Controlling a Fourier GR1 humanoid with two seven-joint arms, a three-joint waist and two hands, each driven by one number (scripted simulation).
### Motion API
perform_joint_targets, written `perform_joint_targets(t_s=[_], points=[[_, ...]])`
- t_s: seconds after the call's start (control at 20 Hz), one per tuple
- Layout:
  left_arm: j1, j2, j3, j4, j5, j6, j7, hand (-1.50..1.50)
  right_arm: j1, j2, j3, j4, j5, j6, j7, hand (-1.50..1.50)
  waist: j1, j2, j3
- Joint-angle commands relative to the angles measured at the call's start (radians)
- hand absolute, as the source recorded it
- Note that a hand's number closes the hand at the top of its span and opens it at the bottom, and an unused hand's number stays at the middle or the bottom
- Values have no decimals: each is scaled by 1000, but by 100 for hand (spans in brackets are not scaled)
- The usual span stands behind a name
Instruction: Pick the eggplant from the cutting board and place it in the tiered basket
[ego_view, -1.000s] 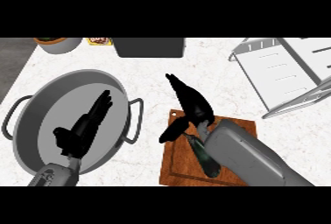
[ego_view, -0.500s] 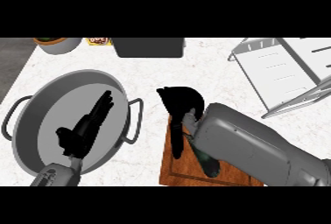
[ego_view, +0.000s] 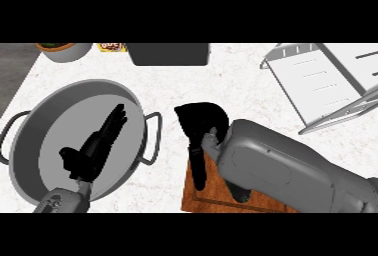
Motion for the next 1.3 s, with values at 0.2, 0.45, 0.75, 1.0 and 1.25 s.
perform_joint_targets(t_s=[0.2,0.45,0.75,1.0,1.25], points=[[-10,-8,22,35,-8,-7,-15,0,40,-26,110,-17,73,35,224,-150,-10,1,-1],[22,5,18,-2,-17,-17,-1,0,109,-16,119,10,74,8,224,-150,-1,2,0],[17,12,49,-62,14,-47,50,0,257,-45,158,-27,187,-58,131,-150,0,3,1],[-16,-43,30,64,-56,-22,-30,0,271,-37,139,-10,217,-51,182,-150,-10,5,0],[-33,-33,59,21,-31,-45,23,0,259,-32,75,91,222,-1,115,-150,6,8,0]])
